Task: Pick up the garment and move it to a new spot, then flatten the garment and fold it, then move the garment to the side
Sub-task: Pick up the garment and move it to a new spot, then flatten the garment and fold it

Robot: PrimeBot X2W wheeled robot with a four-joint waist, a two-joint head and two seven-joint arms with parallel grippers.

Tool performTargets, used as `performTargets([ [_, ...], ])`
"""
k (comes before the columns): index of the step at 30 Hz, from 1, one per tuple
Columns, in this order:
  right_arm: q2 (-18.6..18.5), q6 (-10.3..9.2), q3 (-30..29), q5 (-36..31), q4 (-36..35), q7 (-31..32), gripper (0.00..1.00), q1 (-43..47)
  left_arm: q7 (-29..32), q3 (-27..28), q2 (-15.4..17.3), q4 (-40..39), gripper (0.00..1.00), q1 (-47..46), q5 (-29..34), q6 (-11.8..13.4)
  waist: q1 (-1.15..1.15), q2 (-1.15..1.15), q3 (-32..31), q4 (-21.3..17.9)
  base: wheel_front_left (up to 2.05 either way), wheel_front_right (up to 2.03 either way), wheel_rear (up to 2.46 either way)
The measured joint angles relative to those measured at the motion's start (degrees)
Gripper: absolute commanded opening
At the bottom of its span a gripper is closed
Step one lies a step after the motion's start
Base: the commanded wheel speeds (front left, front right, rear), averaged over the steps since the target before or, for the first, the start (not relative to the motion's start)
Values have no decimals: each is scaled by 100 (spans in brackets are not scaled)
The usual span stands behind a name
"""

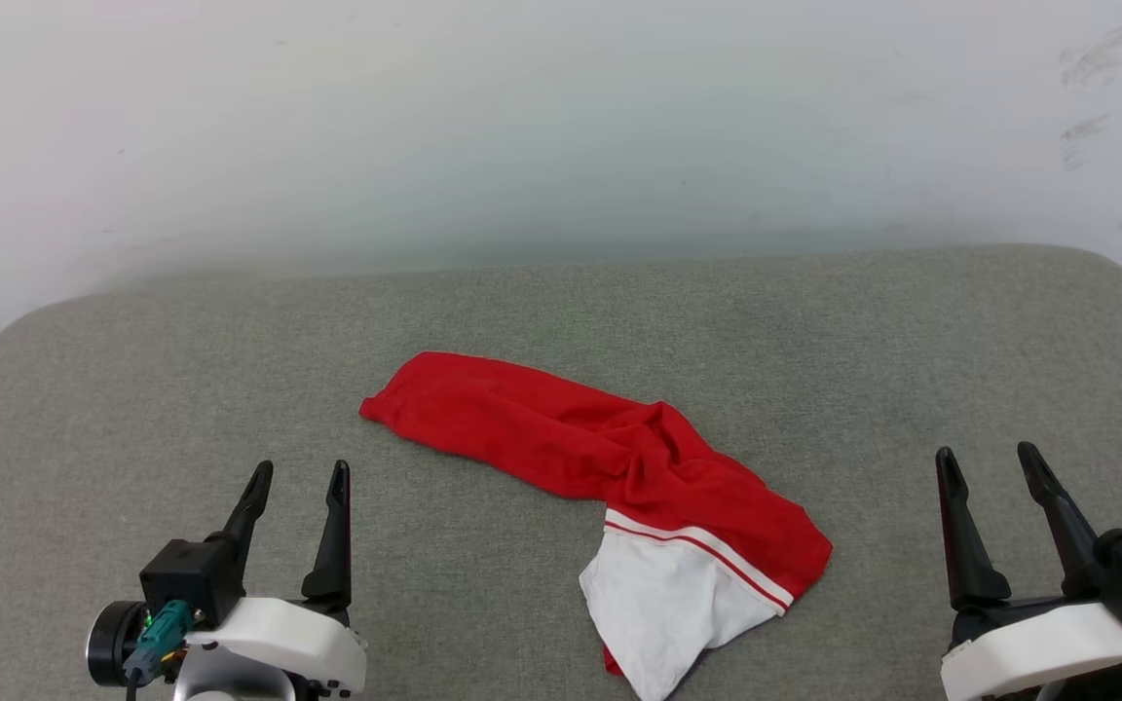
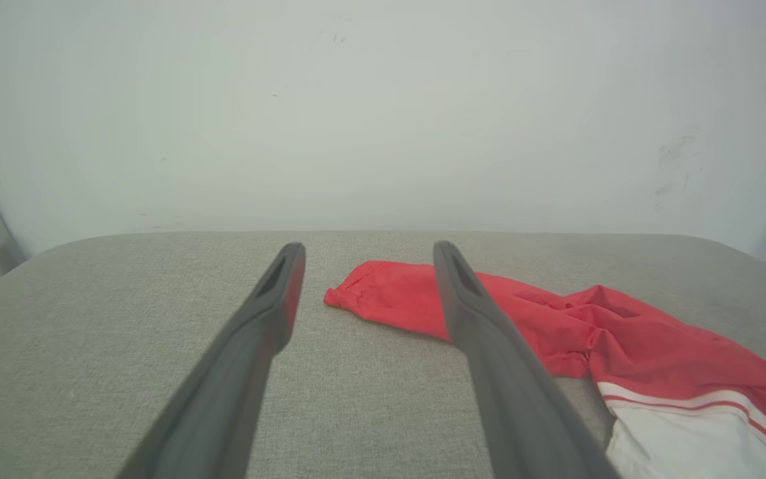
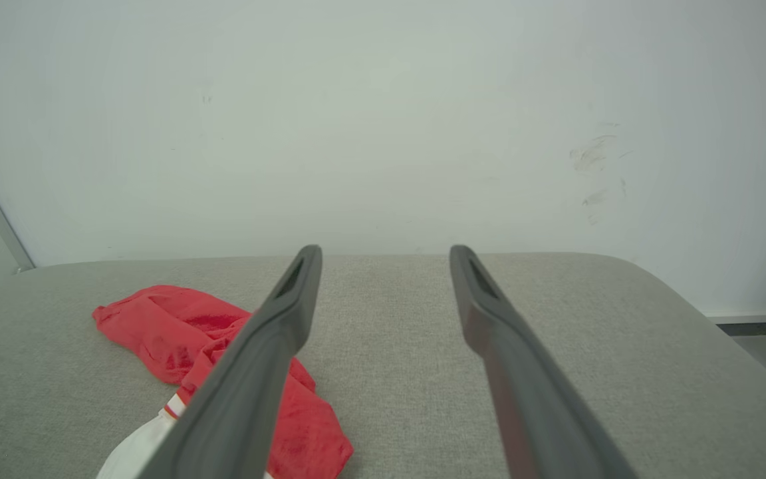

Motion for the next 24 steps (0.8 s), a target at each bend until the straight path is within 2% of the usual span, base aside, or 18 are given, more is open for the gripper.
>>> performTargets([
  [6,0,-1,-3,42,114,105,100,1,0,30,-49,34,100,-47,94,-109,0,0,25,52,0,0,0],
  [9,-3,-1,252,129,231,481,100,-2,0,21,-114,32,100,-135,165,-153,0,0,69,146,0,0,0],
  [11,-71,-1,589,214,293,950,100,-12,0,24,-182,5,100,-182,201,-181,0,0,113,218,0,0,0],
  [18,-1049,-1,2251,921,225,2588,100,-366,0,210,-313,-136,100,-207,336,-249,0,0,317,378,0,0,0],
  [24,-1608,0,3351,1410,363,3330,100,-795,0,325,-458,-248,100,-307,463,-335,0,0,580,498,0,0,0],
])
